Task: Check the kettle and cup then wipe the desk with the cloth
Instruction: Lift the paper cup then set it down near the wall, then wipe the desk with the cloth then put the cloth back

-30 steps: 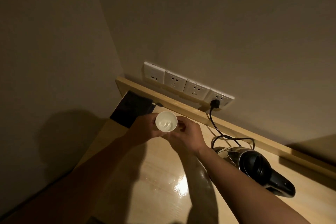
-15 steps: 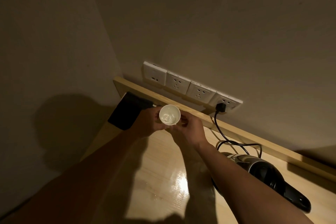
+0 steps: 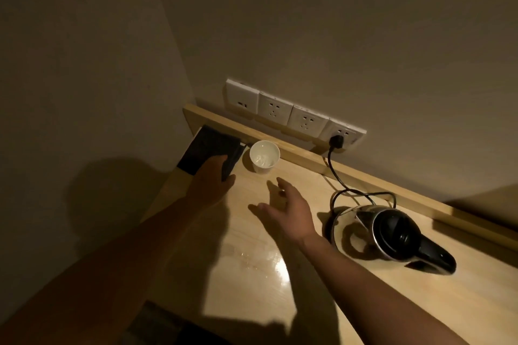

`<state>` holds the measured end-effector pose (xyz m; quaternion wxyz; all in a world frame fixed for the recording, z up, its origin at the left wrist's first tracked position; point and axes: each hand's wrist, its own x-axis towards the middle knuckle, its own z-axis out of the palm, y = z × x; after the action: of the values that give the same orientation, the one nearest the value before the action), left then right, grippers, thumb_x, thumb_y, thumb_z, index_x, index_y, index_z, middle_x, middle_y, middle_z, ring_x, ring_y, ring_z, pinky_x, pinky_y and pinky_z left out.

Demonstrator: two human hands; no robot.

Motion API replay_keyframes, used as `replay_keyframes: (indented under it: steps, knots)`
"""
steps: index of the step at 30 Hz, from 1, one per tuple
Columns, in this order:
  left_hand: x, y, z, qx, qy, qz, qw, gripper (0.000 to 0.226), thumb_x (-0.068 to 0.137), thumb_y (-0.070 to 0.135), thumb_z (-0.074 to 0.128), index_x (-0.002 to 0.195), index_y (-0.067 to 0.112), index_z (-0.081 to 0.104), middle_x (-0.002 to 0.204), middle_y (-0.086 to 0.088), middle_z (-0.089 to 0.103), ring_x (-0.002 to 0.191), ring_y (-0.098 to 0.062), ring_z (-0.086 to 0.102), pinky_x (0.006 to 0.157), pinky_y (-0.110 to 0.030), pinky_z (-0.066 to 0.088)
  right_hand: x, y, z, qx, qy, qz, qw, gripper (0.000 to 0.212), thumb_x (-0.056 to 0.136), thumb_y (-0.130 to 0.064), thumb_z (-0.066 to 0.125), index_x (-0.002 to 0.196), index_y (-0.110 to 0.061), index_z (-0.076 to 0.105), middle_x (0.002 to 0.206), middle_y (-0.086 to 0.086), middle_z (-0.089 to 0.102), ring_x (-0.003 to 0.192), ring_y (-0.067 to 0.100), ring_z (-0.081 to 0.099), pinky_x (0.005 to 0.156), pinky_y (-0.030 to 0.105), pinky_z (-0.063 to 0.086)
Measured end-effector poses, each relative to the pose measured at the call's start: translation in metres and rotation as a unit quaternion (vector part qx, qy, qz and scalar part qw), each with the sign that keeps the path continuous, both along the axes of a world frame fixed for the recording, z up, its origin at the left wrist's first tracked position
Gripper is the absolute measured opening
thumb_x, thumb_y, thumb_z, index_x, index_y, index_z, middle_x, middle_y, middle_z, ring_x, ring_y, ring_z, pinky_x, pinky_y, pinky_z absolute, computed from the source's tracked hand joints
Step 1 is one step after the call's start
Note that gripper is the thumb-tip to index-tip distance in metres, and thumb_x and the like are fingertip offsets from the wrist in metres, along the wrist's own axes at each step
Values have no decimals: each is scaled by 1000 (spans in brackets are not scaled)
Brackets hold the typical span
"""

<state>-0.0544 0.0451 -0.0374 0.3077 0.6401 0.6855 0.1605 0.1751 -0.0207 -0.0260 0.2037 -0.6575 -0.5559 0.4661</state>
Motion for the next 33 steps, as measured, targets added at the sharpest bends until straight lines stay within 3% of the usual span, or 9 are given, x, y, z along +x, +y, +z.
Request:
replay_keyframes:
  steps: [2, 5, 6, 8, 11, 14, 19, 33]
  knots:
    - [-16, -2, 0, 27, 19, -22, 999, 55, 94, 15, 73, 143, -4, 54, 141, -28, 58, 132, -44, 55, 111, -50, 44, -6, -40, -3, 14, -46, 22, 999, 101, 73, -82, 69, 157, -36, 35, 158, -10, 47, 141, 13, 47, 112, 36, 45]
    - [-39, 2, -8, 87, 63, -68, 992, 49, 93, 14, 72, 136, -8, 61, 140, -33, 59, 130, -50, 56, 111, -57, 44, -17, -96, -22, 78, -152, 54, 984, 96, 75, -92, 61, 149, -35, 40, 145, -12, 53, 128, 13, 52, 107, 39, 50]
    - [-46, 7, -13, 109, 76, -90, 987, 52, 93, 19, 70, 137, -7, 61, 142, -32, 58, 133, -50, 54, 112, -59, 43, -22, -114, -31, 79, -179, 59, 979, 102, 74, -95, 57, 152, -33, 36, 151, -11, 49, 136, 15, 47, 114, 40, 43]
    - [-56, 22, -23, 101, 112, -143, 978, 58, 99, 32, 63, 148, 3, 53, 157, -25, 47, 146, -45, 42, 119, -58, 34, -32, -145, -52, 57, -229, 61, 970, 120, 72, -101, 48, 163, -29, 20, 172, -7, 25, 159, 14, 15, 124, 39, 17]
    - [-67, 50, -47, 91, 176, -207, 958, 68, 102, 55, 46, 161, 24, 31, 171, -9, 25, 158, -34, 18, 126, -55, 18, -44, -173, -80, 39, -301, 51, 951, 132, 69, -105, 41, 167, -22, 9, 176, -2, 3, 161, 12, -14, 127, 41, 2]
    - [-72, 74, -69, 100, 203, -250, 941, 77, 97, 71, 29, 162, 33, 18, 174, -2, 16, 160, -28, 9, 127, -55, 9, -51, -176, -91, 41, -356, 50, 932, 137, 69, -106, 40, 167, -16, 11, 176, 3, 2, 162, 17, -10, 128, 46, 3]
    - [-72, 83, -95, 99, 237, -284, 924, 91, 92, 85, 8, 165, 30, 9, 176, -4, 10, 161, -27, 5, 128, -56, 6, -54, -178, -97, 35, -379, 46, 923, 137, 69, -105, 42, 168, -16, 10, 177, 3, 3, 163, 18, -5, 127, 48, 5]
    - [-70, 76, -101, 119, 235, -263, 928, 91, 89, 91, 9, 164, 40, 6, 176, -3, 6, 162, -26, 1, 128, -59, 0, -53, -177, -99, 37, -389, 43, 919, 135, 71, -105, 40, 167, -14, 12, 176, 3, 1, 162, 16, -7, 128, 50, 9]
